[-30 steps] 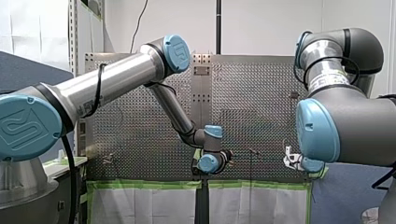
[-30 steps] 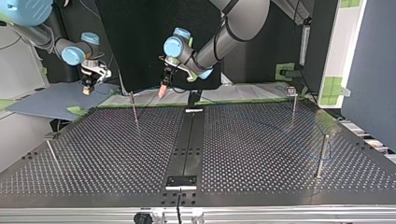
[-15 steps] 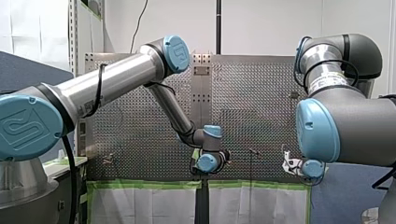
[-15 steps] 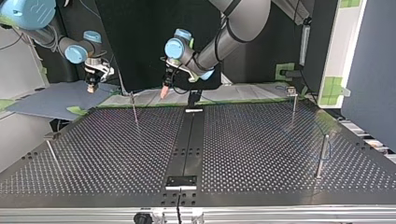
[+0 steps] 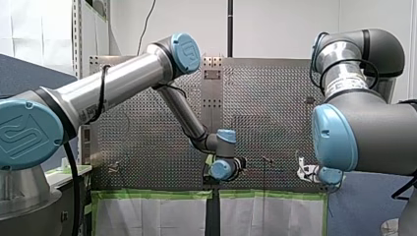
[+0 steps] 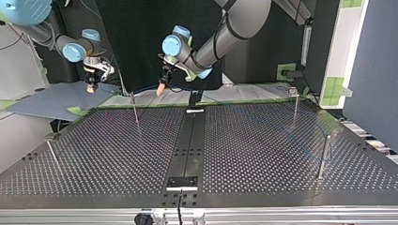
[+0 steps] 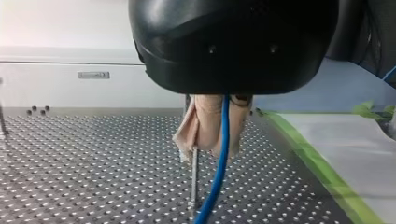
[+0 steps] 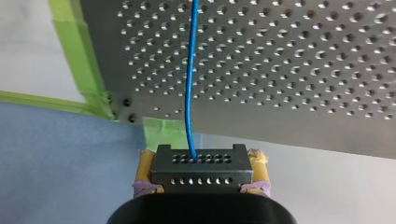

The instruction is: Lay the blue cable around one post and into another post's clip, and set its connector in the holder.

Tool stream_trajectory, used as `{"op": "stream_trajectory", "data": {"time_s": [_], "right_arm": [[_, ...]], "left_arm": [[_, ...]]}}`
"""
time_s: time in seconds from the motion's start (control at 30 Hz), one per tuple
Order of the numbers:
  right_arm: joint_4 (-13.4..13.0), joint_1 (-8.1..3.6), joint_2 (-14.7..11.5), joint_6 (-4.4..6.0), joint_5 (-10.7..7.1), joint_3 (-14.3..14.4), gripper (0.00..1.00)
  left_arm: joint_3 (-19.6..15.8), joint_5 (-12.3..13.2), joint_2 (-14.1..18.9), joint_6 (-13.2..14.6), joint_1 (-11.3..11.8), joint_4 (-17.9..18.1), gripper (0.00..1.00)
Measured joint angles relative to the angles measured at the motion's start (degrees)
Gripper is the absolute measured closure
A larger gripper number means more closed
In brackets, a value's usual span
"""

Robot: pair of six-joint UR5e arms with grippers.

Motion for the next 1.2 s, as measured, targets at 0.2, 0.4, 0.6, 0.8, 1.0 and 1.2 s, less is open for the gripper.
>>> {"op": "stream_trajectory", "data": {"time_s": [0.2, 0.4, 0.6, 0.8, 1.0, 1.2], "right_arm": [[-1.52, -0.52, -1.05, 3.03, -0.76, 0.1, 1.0], [-2.16, -0.96, -1.19, 5.74, -0.75, 0.1, 1.0], [-2.04, -0.88, -1.23, 5.4, -0.41, 0.61, 1.0], [-2.69, -0.7, -1.11, 5.16, -0.47, 1.14, 1.0], [-3.7, -0.48, -0.55, 5.36, -2.39, 1.17, 1.0], [-4.56, -0.2, 2.21, 5.07, -4.02, 0.16, 1.0]], "left_arm": [[-2.78, 1.61, 2.87, -2.49, 0.78, 2.77, 1.0], [-4.1, 1.87, 3.73, -4.44, 1.2, 5.17, 1.0], [-4.27, 2.19, 3.8, -3.24, 1.07, 4.15, 1.0], [-4.65, 2.6, 3.8, -2.58, 1.07, 3.04, 1.0], [-5.02, 2.67, 3.8, -2.64, 1.12, 2.93, 1.0], [-5.07, 2.68, 3.8, -2.66, 1.19, 2.9, 1.0]]}}
